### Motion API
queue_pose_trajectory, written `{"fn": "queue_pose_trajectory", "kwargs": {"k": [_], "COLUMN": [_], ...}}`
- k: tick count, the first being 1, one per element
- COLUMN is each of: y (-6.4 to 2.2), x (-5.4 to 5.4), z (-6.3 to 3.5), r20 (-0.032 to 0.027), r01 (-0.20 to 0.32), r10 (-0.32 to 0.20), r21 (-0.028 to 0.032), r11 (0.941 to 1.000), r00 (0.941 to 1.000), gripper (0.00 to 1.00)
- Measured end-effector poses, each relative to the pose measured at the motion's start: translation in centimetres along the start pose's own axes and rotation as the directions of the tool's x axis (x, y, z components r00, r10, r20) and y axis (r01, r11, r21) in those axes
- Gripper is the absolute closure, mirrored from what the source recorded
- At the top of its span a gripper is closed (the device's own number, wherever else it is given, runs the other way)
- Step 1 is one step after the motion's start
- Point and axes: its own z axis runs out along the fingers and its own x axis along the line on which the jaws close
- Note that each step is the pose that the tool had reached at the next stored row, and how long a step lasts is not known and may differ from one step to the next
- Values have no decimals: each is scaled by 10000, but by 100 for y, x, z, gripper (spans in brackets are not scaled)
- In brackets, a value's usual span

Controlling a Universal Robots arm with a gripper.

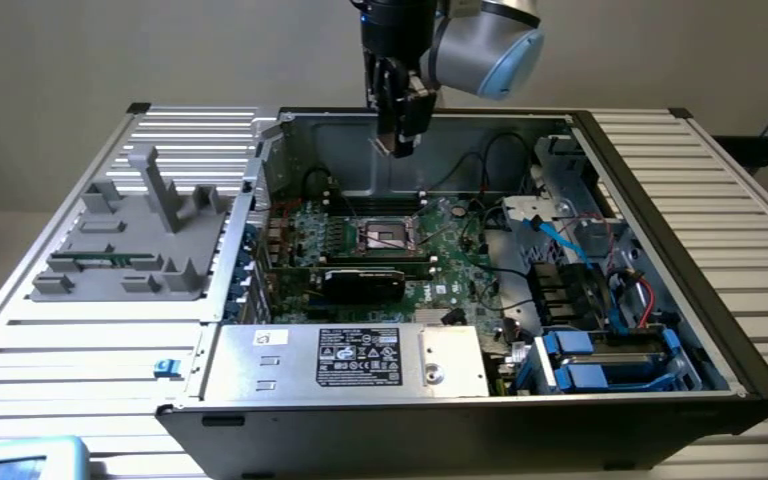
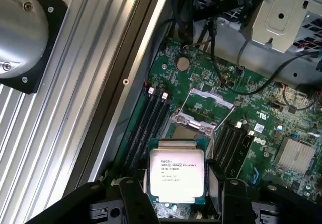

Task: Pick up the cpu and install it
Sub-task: 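Place the cpu into insertion slot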

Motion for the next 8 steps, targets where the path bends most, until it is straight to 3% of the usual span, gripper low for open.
{"fn": "queue_pose_trajectory", "kwargs": {"k": [4, 8], "y": [0, 0], "x": [0, 0], "z": [4, 8], "r20": [22, 44], "r01": [-660, -1335], "r10": [660, 1335], "r21": [-4, -8], "r11": [9978, 9910], "r00": [9978, 9910], "gripper": [45, 45]}}
